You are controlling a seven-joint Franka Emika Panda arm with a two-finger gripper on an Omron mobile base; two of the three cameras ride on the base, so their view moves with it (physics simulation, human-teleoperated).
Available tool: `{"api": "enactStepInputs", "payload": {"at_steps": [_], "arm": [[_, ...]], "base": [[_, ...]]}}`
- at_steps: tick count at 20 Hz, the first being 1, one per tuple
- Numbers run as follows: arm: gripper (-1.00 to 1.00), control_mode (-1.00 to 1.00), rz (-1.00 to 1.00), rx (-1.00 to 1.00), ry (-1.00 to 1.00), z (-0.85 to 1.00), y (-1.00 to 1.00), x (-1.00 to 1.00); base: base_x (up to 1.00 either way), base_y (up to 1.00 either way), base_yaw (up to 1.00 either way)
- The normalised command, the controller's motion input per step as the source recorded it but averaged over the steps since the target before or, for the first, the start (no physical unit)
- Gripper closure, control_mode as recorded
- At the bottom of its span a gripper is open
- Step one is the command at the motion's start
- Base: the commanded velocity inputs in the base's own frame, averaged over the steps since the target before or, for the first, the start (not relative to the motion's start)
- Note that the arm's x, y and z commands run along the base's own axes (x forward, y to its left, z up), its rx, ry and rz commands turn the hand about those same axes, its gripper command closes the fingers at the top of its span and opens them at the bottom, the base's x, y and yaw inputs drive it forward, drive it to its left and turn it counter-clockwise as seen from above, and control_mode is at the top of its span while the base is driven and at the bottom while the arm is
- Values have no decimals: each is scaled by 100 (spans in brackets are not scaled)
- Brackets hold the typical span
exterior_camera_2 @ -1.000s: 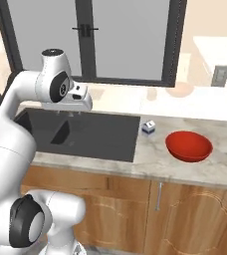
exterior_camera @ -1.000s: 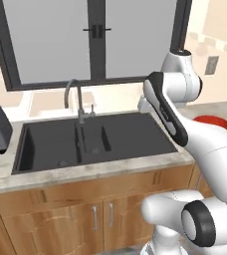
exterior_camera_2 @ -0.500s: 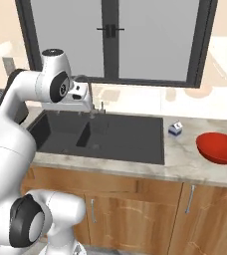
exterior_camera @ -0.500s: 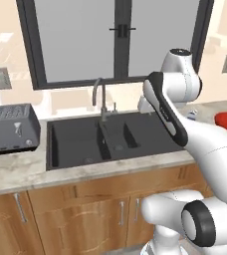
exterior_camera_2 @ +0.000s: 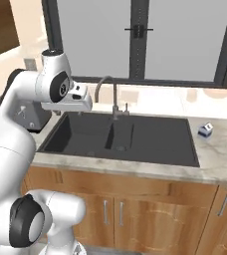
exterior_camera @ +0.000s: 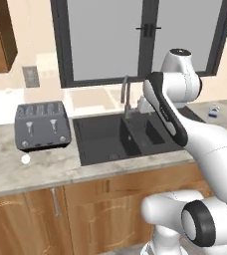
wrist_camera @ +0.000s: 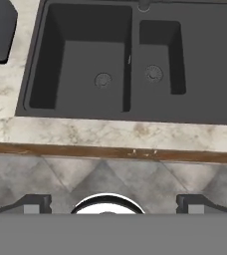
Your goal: Gather the eggs and milk located in the vicinity of the sink area and place them right next to the bowl.
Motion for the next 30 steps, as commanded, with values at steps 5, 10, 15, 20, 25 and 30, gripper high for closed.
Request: {"api": "enactStepInputs", "payload": {"at_steps": [5, 10, 15, 20, 25, 30], "arm": [[-100, 100, 0, 0, 0, 0, 0, 0], [-100, 100, 0, 0, 0, 0, 0, 0], [-100, 100, 0, 0, 0, 0, 0, 0], [-100, 100, 0, 0, 0, 0, 0, 0], [-100, 100, 0, 0, 0, 0, 0, 0], [-100, 100, 0, 0, 0, 0, 0, 0]], "base": [[0, 64, -5], [0, 59, -4], [0, 59, -3], [0, 52, -1], [4, 48, -1], [19, 45, -3]]}}
